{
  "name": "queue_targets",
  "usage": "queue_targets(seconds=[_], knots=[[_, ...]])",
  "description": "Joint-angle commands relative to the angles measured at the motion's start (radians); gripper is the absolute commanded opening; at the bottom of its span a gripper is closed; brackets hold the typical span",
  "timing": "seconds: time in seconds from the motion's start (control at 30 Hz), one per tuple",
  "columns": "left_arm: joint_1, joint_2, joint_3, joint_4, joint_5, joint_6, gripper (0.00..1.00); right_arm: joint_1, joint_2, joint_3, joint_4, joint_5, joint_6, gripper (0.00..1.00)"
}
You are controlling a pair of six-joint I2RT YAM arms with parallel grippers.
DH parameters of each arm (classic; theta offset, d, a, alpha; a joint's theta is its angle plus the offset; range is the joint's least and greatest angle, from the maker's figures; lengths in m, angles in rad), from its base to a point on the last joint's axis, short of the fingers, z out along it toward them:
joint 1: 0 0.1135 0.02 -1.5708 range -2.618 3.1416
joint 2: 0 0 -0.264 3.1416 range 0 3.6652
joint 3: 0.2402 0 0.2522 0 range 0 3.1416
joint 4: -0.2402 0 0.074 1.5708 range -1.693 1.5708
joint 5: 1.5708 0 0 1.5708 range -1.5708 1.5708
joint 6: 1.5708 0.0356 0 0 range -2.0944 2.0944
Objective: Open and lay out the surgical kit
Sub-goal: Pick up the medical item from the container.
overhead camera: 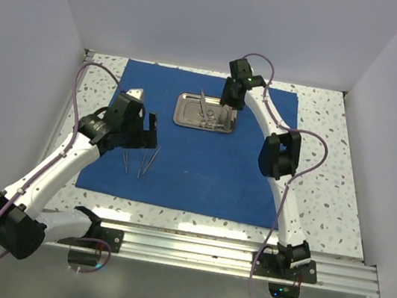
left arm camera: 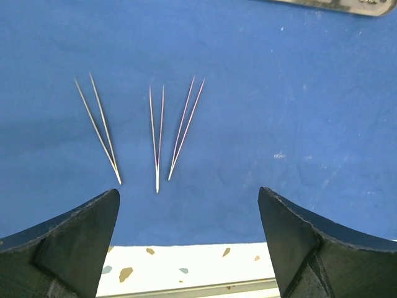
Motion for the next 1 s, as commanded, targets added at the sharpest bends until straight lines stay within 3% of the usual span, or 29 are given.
queue_targets(seconds=[0.0,0.33,0.47,0.63,0.73,0.97], knots=[[0.005,-0.036,-0.024,-0.070,-0.011,-0.044,0.96,0.000,0.027,0.006,0.072,0.063,-0.017,0.47],[0.005,-0.031,-0.021,-0.101,-0.047,-0.021,0.96,-0.031,0.096,-0.004,0.095,0.100,0.003,0.39],[0.005,-0.011,0.010,-0.116,-0.067,0.008,0.96,-0.030,0.128,-0.014,0.077,0.111,0.004,0.25],[0.005,0.001,0.013,-0.124,-0.070,0.025,0.96,-0.030,0.160,-0.021,0.019,0.139,0.012,0.16],[0.005,0.007,0.007,-0.126,-0.067,0.034,0.96,-0.030,0.167,-0.037,0.015,0.145,0.018,0.00],[0.005,0.036,0.024,-0.116,-0.062,0.051,0.96,-0.028,0.118,-0.032,0.052,0.087,0.021,0.00]])
